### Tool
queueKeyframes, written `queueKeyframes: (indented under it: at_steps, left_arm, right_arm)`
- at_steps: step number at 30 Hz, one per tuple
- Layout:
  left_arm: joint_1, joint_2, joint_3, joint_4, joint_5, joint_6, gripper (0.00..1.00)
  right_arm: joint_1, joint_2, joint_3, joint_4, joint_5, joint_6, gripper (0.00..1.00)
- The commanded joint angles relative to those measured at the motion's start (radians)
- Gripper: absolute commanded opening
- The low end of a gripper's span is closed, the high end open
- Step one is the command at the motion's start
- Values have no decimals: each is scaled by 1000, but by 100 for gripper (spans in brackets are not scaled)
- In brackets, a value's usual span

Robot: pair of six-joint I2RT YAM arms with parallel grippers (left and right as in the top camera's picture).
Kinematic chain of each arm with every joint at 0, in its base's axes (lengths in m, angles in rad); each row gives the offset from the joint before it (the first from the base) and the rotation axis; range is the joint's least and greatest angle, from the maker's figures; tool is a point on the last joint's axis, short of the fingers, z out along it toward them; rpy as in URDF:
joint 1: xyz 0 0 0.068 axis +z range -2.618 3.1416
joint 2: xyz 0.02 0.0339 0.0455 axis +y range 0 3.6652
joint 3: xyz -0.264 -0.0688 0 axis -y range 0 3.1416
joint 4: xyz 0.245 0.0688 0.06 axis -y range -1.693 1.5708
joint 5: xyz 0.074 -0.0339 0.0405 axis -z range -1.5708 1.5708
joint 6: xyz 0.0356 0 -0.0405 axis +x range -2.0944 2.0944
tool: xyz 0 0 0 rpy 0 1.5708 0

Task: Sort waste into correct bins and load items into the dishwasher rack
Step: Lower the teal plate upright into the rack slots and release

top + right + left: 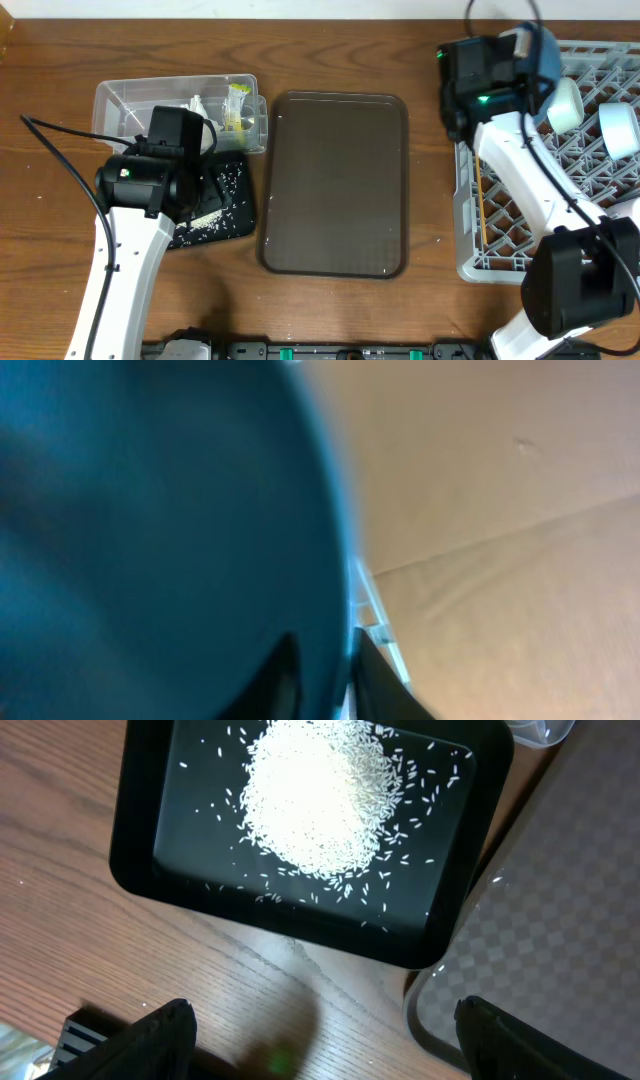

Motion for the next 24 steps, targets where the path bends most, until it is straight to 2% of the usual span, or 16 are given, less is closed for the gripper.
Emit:
queueKeyframes:
  at_steps: [1,5,8,15,21,24]
  left_arm:
    - [5,2,-2,0,-22,-10,86]
    - [5,2,-2,0,-22,-10,86]
    - [5,2,-2,0,-22,-10,86]
    - [5,2,-2,0,-22,-10,86]
    - [5,2,-2,0,-22,-10,86]
    - [5,2,-2,0,-22,-10,86]
  right_arm:
    - [44,34,-8,-78,-254,-6,31]
    - [55,34,-8,-127,-381,45,31]
    - [55,33,-8,-140,-381,111,32]
    - [55,23,-8,-195,-381,138,30]
    - [49,-12,-8,-214,-385,308,20]
    - [45,-40,-8,-213,-425,373,23]
